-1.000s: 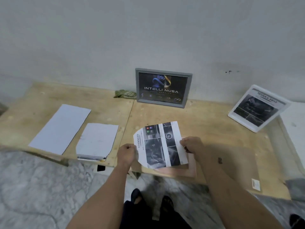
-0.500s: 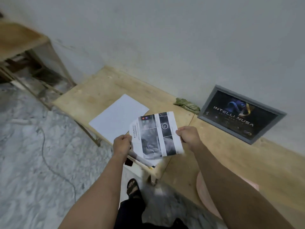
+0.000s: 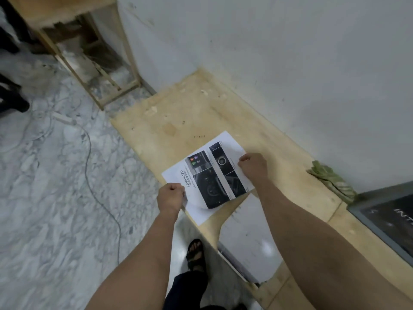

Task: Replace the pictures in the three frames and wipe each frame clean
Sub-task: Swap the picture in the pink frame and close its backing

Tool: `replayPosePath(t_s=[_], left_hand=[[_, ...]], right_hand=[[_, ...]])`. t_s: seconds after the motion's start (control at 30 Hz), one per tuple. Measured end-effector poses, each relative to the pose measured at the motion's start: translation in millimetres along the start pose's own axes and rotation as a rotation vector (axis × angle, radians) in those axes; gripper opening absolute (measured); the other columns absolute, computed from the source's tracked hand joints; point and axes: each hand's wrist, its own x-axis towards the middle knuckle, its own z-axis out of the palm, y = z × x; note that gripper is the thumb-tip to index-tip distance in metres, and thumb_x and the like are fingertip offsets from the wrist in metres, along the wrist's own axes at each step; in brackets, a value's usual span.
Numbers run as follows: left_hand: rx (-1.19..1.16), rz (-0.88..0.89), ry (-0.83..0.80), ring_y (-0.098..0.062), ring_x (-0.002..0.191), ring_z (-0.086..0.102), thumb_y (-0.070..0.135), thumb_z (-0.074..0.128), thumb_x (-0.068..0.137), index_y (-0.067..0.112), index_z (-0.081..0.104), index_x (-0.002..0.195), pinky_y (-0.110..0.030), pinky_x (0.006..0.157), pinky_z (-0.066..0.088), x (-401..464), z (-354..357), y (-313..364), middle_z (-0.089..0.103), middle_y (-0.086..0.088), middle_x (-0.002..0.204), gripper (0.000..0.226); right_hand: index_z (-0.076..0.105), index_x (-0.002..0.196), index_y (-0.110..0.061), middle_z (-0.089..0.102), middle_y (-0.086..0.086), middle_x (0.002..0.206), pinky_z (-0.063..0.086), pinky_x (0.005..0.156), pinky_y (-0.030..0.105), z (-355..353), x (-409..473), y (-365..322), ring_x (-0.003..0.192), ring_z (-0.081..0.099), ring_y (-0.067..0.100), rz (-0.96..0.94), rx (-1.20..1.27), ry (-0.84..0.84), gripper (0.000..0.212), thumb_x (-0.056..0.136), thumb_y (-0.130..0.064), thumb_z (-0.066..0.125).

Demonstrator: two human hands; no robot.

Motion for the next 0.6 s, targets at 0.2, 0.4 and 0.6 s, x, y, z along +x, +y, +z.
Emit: replayPosePath(t_s=[0.2, 0.4, 0.6], left_hand=[[0.132, -0.004, 0.015, -0.015, 0.063, 0.063, 0.006, 0.056, 0.086, 0.011, 0.072, 0.068, -0.022, 0.057, 0.048, 0, -3, -3, 0.068, 0.007, 0.066, 0.024], [0.277, 0.007, 0.021, -0.021, 0.07, 0.068, 0.01, 0.053, 0.084, 0.016, 0.074, 0.069, -0.026, 0.059, 0.05, -27, -8, -17, 0.071, 0.003, 0.073, 0.027], [0.251, -0.084, -0.104, -0.024, 0.062, 0.064, 0.02, 0.067, 0.075, 0.012, 0.07, 0.062, -0.028, 0.059, 0.048, -89, 14, -64, 0.071, -0.003, 0.068, 0.016]], right_hand=[[0.066, 0.118, -0.008, 0.061, 0.006, 0.129, 0.045, 0.099, 0.035, 14, 11, -5, 0.119, 0.055, 0.027, -0.045, -0.14, -0.036, 0.035, 0.086, -0.009, 0.052], [0.062, 0.12, -0.018, 0.059, 0.001, 0.126, 0.044, 0.093, 0.032, -5, -3, 27, 0.116, 0.055, 0.022, -0.101, -0.238, -0.118, 0.035, 0.086, -0.018, 0.055], [0.057, 0.083, -0.019, 0.058, 0.001, 0.097, 0.045, 0.078, 0.032, -39, -42, 104, 0.09, 0.055, 0.024, -0.084, -0.408, -0.227, 0.009, 0.085, -0.015, 0.049]])
